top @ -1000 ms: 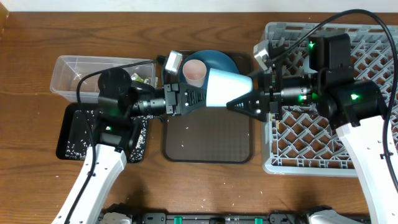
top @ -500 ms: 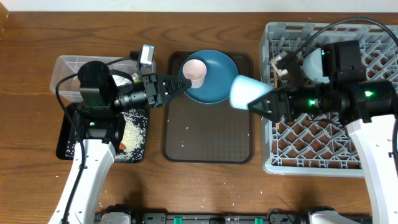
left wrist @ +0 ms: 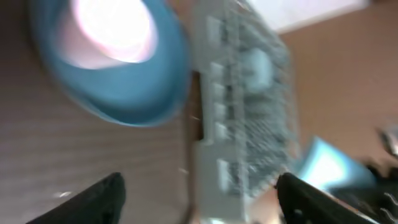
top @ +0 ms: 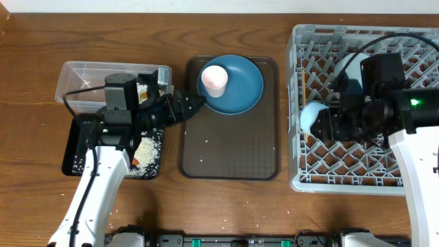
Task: Sort waste into correct bins and load items into the dishwasher rack
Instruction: 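Release the cup from the left gripper and carry it right into the rack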
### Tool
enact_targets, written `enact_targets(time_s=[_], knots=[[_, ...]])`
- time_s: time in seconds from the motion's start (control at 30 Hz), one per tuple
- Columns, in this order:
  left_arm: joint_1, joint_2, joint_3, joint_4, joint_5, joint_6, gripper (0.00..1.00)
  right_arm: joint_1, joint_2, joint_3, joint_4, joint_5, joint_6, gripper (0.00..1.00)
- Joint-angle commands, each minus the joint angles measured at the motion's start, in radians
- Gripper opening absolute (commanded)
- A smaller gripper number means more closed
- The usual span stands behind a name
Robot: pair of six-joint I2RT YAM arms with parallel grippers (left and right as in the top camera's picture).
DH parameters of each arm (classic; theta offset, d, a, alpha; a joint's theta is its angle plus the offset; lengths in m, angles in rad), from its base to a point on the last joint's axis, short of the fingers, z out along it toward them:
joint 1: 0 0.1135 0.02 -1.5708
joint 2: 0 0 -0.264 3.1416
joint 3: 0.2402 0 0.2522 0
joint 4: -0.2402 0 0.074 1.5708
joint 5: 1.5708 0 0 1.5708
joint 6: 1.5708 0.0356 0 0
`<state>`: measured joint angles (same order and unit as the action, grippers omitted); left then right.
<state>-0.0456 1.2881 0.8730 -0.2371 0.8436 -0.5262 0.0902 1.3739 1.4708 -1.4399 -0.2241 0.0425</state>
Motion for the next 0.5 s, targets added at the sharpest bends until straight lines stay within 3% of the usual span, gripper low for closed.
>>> enact_targets(time_s=[0.0, 0.2, 0.47], knots=[[0.004, 0.001, 0.014, -0.01, -0.227, 0.047, 0.86, -0.004, -0.009, 0.006, -0.036, 0.1, 0.057, 0.41], [0.004, 0.001, 0.014, -0.01, -0.239, 0.047, 0.89, -0.004, -0.009, 0.006, -0.106, 0.124, 0.108, 0.35], [0.004, 0.001, 0.014, -0.01, -0.239, 0.047, 0.94, 0.029, -0.008, -0.015, -0.144, 0.199, 0.19, 0.35]])
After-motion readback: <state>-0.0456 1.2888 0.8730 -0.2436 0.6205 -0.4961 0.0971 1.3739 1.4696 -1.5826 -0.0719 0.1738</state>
